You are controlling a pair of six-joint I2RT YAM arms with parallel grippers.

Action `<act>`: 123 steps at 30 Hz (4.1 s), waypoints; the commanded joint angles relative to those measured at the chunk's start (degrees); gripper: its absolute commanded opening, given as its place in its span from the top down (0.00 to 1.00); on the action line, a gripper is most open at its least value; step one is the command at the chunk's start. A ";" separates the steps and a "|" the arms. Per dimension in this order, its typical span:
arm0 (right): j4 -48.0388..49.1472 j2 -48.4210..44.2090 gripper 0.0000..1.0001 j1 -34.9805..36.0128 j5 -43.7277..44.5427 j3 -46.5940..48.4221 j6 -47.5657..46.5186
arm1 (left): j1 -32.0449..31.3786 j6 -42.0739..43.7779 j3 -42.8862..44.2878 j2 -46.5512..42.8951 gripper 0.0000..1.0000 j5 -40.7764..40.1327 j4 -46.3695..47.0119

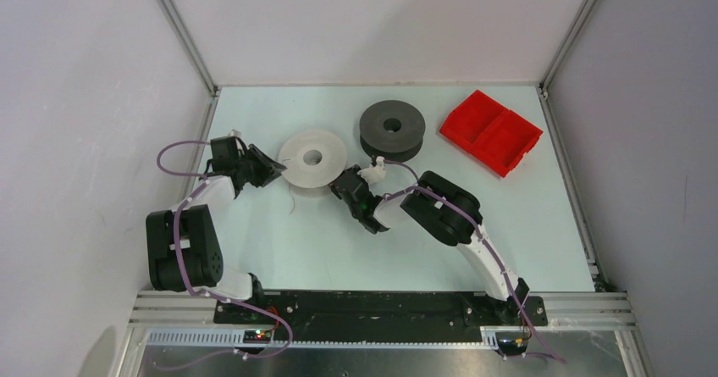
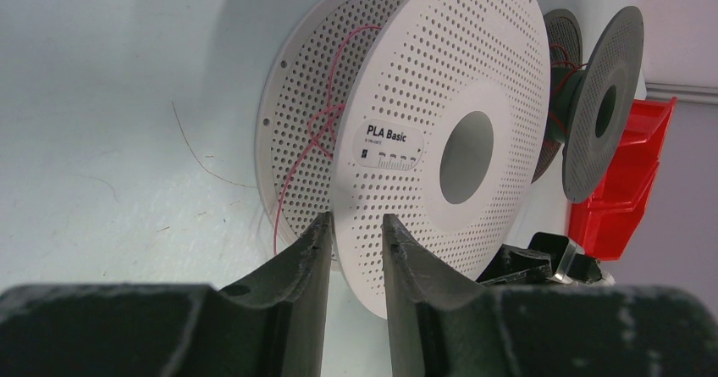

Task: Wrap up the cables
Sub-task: Adjust the cable on the cable reel.

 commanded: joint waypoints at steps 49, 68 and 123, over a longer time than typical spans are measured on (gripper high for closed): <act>10.11 -12.45 0.84 -3.45 -0.10 -15.38 -7.26 | 0.73 -0.46 -0.23 -1.78 0.68 3.04 2.06; 22.45 -11.13 0.83 -10.71 -7.46 -17.50 -11.77 | 0.87 -0.56 0.10 -1.69 0.68 3.31 2.10; 16.86 -1.73 0.84 -11.81 -17.15 -6.74 -2.04 | 0.98 -1.00 0.48 -0.99 0.67 3.57 2.45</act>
